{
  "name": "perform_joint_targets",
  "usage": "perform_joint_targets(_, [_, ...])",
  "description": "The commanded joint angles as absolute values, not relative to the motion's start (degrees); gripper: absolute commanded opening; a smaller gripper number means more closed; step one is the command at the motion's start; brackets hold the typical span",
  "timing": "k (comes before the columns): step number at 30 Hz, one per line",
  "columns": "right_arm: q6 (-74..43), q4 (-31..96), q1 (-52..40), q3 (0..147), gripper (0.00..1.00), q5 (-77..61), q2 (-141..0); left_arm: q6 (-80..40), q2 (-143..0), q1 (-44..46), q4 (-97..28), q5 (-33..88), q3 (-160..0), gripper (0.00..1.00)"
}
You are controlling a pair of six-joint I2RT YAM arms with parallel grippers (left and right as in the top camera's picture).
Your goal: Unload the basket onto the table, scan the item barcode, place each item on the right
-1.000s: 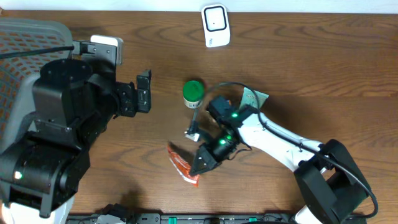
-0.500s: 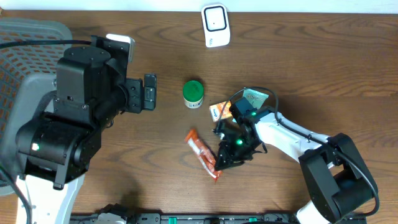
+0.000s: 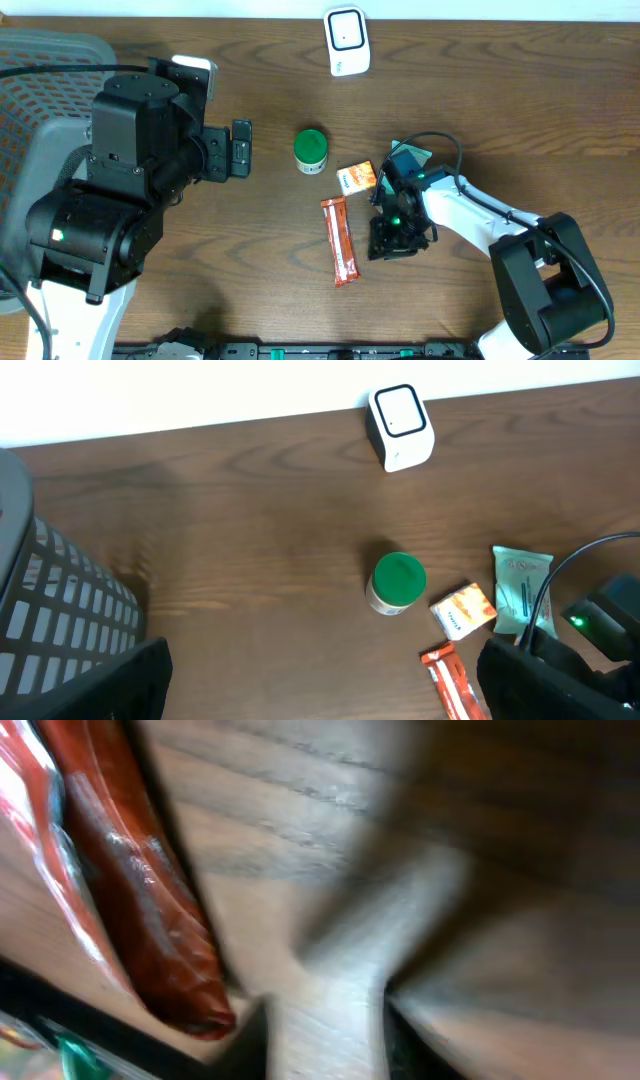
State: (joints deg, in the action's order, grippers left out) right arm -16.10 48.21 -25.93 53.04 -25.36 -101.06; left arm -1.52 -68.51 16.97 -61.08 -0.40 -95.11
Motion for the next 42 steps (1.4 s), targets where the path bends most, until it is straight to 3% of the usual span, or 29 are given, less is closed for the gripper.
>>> perform_joint_targets(1, [-16.7, 50.2, -25.4, 56.9, 0.01, -23.0, -100.5, -1.8, -68.5, 16.7, -61.0, -1.1, -94.8, 0.98])
perform_joint_targets(18, [-18.6, 49.1, -34.3, 62.8, 0.01, -25.0, -100.1, -1.8, -68.5, 16.7, -61.1, -1.1, -94.8, 0.98])
perform_joint_targets(32, [-20.2, 43.2, -38.0, 62.6, 0.01, -23.2, -105.7, -1.8, -68.5, 16.7, -61.1, -1.1, -94.8, 0.98])
perform_joint_targets(42, [-24.3, 45.9, -38.5, 63.1, 0.01, -20.0, -108.5, -1.8, -68.5, 16.7, -61.1, -1.1, -94.8, 0.98])
